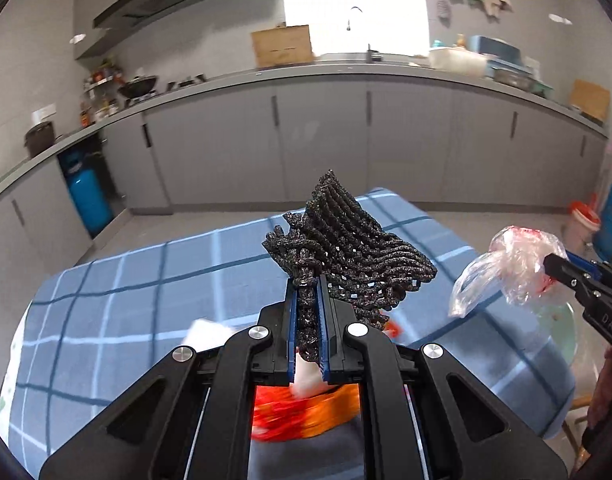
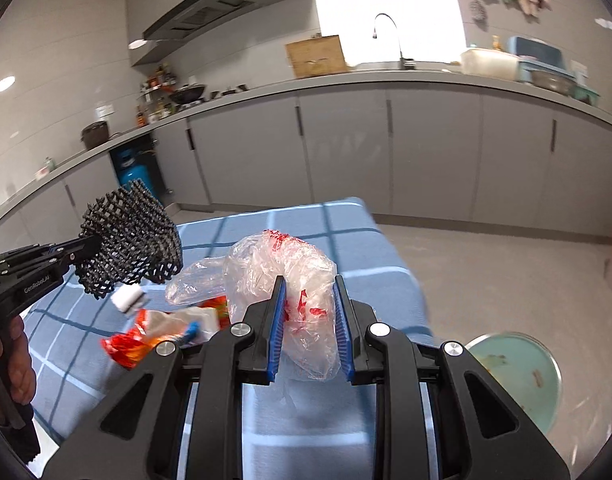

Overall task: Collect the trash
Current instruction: 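Carry the mesh net and clear bag over the teal basin and open both tools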

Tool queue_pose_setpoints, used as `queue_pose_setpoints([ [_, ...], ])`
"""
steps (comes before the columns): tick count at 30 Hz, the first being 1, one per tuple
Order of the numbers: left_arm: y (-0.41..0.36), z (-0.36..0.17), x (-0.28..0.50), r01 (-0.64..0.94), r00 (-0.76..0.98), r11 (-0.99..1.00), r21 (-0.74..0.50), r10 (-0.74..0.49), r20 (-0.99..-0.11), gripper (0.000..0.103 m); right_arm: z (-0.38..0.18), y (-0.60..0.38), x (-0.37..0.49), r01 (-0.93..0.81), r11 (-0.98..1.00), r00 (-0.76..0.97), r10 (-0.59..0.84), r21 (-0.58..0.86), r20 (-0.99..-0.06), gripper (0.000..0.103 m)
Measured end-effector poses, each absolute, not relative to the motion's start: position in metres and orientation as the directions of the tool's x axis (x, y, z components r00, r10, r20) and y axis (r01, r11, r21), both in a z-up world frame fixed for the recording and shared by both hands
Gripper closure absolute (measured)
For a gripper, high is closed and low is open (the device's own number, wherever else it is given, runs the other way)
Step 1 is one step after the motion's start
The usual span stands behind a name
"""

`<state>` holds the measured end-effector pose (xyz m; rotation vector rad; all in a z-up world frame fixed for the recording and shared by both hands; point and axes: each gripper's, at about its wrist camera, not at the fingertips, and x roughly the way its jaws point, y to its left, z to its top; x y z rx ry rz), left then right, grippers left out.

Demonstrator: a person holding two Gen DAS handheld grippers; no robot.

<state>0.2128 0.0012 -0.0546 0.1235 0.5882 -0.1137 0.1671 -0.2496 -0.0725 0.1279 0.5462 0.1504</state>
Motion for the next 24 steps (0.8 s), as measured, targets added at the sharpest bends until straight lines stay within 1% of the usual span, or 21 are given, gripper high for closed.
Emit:
queue_pose_setpoints([
  [5,-0.029,-0.054,0.215,0.197,0.822,0.976,0.097,-0.11,-0.559,0.093,-0.078,-0.277,0.163,-0.05,0.984,0.851,0.132,0.172,-0.509,0.079],
  [17,-0.076,-0.051,0.22,0.281,0.809,0.954,0.1,-0.18,-0.559,0.093,-0.087,-0.314,0.157,0.023,0.983,0.857,0.074,0.181,-0.51,0.079],
  [24,-0.118,-0.055,0.217,0.365,0.784,0.926,0.096,-0.25,-0.568,0.093,-0.101,-0.355,0.15,0.112,0.98,0.844,-0.006,0.165,-0.536,0.079],
])
